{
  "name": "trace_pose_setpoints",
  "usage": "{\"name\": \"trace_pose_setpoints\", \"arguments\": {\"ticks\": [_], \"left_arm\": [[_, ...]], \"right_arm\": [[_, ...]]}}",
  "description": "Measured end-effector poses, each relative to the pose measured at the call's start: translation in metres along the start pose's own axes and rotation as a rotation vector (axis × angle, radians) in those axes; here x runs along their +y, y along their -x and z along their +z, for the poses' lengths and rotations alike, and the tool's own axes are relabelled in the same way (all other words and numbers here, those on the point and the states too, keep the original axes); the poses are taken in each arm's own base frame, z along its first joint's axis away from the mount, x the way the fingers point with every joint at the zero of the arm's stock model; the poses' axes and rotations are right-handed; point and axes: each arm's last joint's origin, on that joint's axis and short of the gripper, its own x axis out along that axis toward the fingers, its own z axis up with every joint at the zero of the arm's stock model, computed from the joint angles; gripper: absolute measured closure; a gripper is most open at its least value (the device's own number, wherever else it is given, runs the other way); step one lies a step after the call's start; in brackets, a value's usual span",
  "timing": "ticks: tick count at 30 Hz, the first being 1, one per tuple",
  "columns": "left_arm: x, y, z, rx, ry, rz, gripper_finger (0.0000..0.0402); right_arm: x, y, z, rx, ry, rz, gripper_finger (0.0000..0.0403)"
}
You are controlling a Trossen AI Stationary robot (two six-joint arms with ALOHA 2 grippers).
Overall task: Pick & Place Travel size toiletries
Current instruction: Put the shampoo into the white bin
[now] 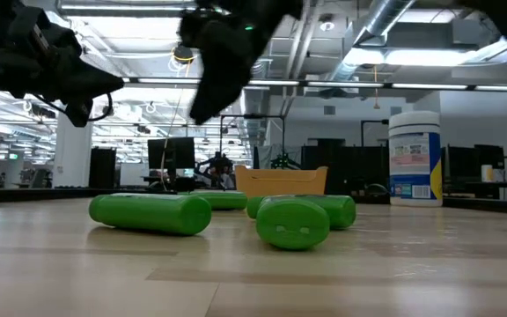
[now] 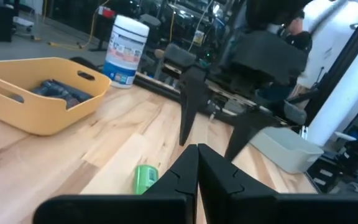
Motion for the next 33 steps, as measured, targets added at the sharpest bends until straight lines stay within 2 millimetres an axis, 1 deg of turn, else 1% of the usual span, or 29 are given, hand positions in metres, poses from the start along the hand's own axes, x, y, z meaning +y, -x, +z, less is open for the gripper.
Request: {"name": "trace_pose_setpoints", "arguments": {"ticks": [4, 8, 12, 18, 20, 28, 30, 33], "left_arm": [[0.000, 0.000, 0.000, -0.014, 0.011, 0.017, 0.0401], [-0.001, 0.000, 0.002, -0.035, 0.023, 0.015, 0.0401], [-0.001, 0.000, 0.002, -0.038, 0.023, 0.013, 0.0401], [-0.001, 0.000, 0.003, -0.045, 0.024, 0.010, 0.0401], [-0.001, 0.000, 0.003, -0.047, 0.024, 0.009, 0.0401], [-0.002, 0.000, 0.004, -0.053, 0.025, 0.005, 0.0401], [-0.002, 0.000, 0.004, -0.055, 0.025, 0.004, 0.0401], [-0.002, 0.000, 0.004, -0.054, 0.025, 0.001, 0.0401]], "right_arm": [[-0.003, -0.020, 0.018, -0.008, 0.087, 0.001, 0.0134], [-0.004, -0.039, 0.026, 0.016, 0.148, 0.010, 0.0134], [-0.005, -0.061, 0.025, 0.059, 0.185, 0.023, 0.0134], [-0.013, -0.085, 0.012, 0.137, 0.181, 0.035, 0.0134], [-0.019, -0.086, 0.008, 0.161, 0.170, 0.035, 0.0134], [-0.042, -0.085, 0.007, 0.138, 0.129, 0.007, 0.0134], [-0.043, -0.085, 0.006, 0.147, 0.127, 0.008, 0.0134], [-0.040, -0.090, 0.005, 0.149, 0.131, 0.015, 0.0134]]}}
